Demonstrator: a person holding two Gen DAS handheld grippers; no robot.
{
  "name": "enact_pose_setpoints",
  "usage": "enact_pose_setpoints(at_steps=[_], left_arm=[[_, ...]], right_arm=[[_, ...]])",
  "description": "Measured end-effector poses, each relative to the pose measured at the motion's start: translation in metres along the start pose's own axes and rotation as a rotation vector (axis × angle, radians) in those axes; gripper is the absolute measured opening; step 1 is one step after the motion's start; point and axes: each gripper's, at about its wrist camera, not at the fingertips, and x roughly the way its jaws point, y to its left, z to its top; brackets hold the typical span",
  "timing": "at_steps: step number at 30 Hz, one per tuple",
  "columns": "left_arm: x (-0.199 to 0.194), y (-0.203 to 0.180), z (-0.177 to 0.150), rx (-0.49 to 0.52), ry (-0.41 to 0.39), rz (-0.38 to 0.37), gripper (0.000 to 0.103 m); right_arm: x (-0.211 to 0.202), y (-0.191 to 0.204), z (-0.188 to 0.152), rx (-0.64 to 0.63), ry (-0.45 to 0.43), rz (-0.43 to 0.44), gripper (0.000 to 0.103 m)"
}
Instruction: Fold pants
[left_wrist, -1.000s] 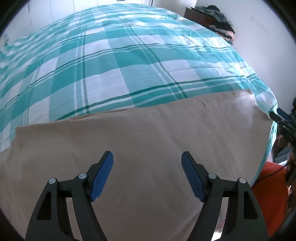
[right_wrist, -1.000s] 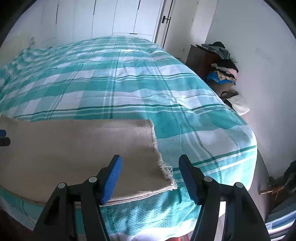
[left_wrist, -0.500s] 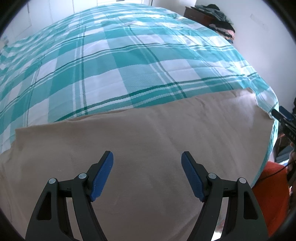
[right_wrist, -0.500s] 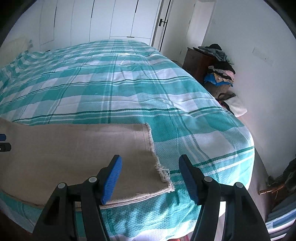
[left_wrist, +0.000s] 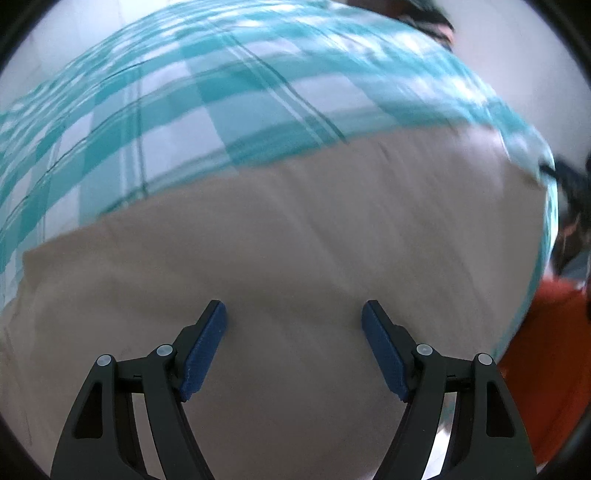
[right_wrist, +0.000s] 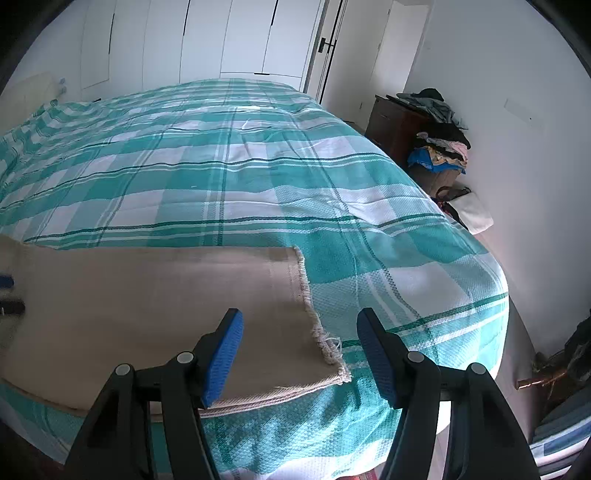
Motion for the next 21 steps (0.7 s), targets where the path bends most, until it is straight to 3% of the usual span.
enact_pose_setpoints(at_steps=[3, 9, 12, 15, 19, 21], left_arm=[[-0.010, -0.018, -0.021, 0.079, -0.032, 0.044, 0.078], [-0.018, -0.022, -0.033, 0.037, -0.029, 0.016, 0.078], [-0.018, -0.024, -0.036, 0.025, -0.037, 0.014, 0.078], [-0.015, -0.021, -0.037, -0.001, -0.039, -0.002, 0.078], [-0.015, -0.021, -0.038, -0.007, -0.048, 0.001, 0.079], [-0.017, -0.021, -0.038, -0.016, -0.049, -0.004, 0.079]], right_arm=[[-0.001, -0.003, 0.000, 0.016, -0.006, 0.004, 0.064], [0.003, -0.028, -0.003, 0.150, 0.009, 0.081, 0.064], [0.004, -0.063, -0.011, 0.343, 0.005, 0.196, 0.064], [0.009, -0.100, -0.026, 0.568, 0.055, 0.340, 0.064], [0.024, -0.108, -0.040, 0.721, 0.157, 0.577, 0.064], [0.034, -0.099, -0.041, 0.742, 0.211, 0.644, 0.064]])
